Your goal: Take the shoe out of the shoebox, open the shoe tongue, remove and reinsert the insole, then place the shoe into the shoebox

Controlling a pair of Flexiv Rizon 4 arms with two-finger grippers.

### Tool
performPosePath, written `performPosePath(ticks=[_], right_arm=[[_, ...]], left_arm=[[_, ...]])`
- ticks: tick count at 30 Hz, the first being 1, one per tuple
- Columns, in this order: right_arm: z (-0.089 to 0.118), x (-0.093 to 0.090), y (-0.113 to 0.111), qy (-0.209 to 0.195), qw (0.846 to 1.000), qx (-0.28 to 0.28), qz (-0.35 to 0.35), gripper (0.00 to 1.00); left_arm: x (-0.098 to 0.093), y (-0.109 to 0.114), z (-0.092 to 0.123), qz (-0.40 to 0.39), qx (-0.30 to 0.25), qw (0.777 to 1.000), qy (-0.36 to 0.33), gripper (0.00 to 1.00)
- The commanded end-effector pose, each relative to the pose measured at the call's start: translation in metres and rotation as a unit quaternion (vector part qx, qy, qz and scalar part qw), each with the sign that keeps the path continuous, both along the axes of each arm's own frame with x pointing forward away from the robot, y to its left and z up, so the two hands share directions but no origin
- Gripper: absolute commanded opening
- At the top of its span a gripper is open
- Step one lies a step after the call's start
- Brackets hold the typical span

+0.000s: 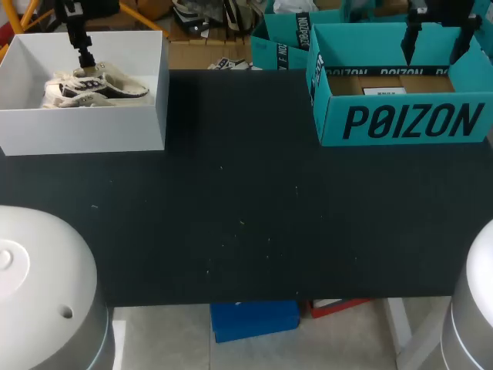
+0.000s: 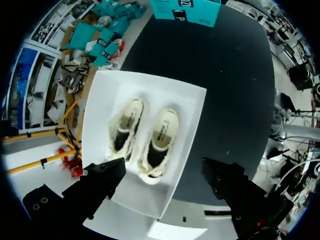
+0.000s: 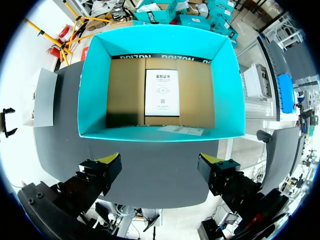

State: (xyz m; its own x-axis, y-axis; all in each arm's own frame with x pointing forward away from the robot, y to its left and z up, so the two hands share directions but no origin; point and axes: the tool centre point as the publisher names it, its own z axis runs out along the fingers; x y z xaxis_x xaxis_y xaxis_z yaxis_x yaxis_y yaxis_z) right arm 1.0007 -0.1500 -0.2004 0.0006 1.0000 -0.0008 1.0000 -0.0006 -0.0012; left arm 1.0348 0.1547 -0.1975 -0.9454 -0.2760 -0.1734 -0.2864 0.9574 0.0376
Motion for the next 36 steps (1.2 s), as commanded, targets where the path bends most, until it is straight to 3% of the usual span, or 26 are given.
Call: performPosePath(ticks=[1,4,5,6,9,12,15,20,23,26,36], right_arm=[[0.0,0.0,0.0,0.0,1.0,0.0,0.0,1.0],[0.0,0.0,0.0,0.0,1.0,0.0,0.0,1.0],[0.0,0.0,0.0,0.0,1.0,0.0,0.0,1.0],[0.0,0.0,0.0,0.0,1.0,0.0,0.0,1.0],[0.0,0.0,0.0,0.0,1.0,0.0,0.0,1.0],[0.0,0.0,0.0,0.0,1.0,0.0,0.0,1.0],[0.0,0.0,0.0,0.0,1.0,0.0,0.0,1.0],[0.0,0.0,0.0,0.0,1.0,0.0,0.0,1.0],[0.0,0.0,0.0,0.0,1.0,0.0,0.0,1.0],[0.0,0.0,0.0,0.0,1.0,0.0,0.0,1.0],[0.0,0.0,0.0,0.0,1.0,0.0,0.0,1.0]], left_arm=[[0.0,0.012,-0.014,-0.301,-0.006,0.951,-0.071,1.0],[0.006,0.023,-0.02,-0.3,-0.007,0.951,-0.076,1.0],[0.008,0.027,-0.022,-0.3,-0.006,0.951,-0.076,0.96],[0.009,0.029,-0.023,-0.299,-0.006,0.951,-0.076,0.82],[0.015,0.04,-0.032,-0.291,-0.005,0.954,-0.074,0.82],[0.017,0.046,-0.044,-0.286,-0.003,0.956,-0.065,0.74],[0.019,0.051,-0.056,-0.287,-0.009,0.956,-0.06,0.85],[0.026,0.054,-0.073,-0.282,-0.005,0.958,-0.048,0.82],[0.031,0.055,-0.08,-0.275,-0.002,0.96,-0.044,0.71],[0.038,0.054,-0.088,-0.261,0.004,0.965,-0.038,0.5],[0.05,0.044,-0.111,-0.236,-0.002,0.972,-0.018,0.43]])
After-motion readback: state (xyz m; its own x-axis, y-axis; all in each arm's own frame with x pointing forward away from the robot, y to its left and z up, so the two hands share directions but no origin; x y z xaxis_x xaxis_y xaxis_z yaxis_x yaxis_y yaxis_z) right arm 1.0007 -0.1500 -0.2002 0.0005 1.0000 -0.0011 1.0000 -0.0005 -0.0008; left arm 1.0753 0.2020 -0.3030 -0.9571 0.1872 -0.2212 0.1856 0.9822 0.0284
